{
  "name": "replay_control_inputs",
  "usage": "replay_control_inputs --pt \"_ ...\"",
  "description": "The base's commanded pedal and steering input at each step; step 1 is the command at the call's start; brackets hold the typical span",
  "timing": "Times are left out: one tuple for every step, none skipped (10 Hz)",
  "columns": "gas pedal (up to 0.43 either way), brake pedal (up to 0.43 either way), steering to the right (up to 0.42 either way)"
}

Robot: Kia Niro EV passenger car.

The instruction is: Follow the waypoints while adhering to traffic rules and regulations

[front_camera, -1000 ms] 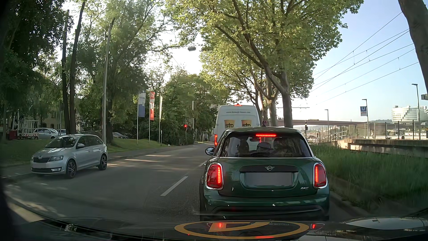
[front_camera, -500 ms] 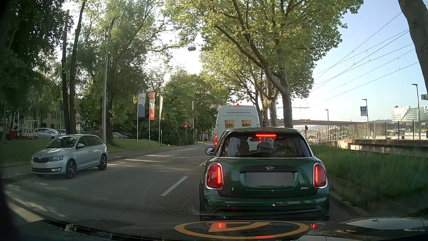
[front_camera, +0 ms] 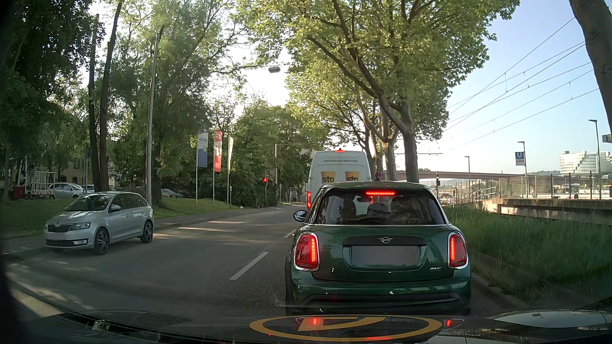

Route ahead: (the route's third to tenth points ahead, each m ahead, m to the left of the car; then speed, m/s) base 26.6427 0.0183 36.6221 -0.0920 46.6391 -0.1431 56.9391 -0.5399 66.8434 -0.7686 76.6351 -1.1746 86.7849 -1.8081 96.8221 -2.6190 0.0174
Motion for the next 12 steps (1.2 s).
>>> replay_control_inputs --pt "0.0 0.22 0.02" --pt "0.0 0.22 0.02" --pt "0.0 0.22 0.02" --pt "0.0 0.22 0.02" --pt "0.0 0.22 0.02" --pt "0.0 0.22 0.02" --pt "0.0 0.22 0.02" --pt "0.0 0.22 0.02" --pt "0.0 0.22 0.02" --pt "0.0 0.22 0.02" --pt "0.0 0.22 0.02" --pt "0.0 0.22 0.02"
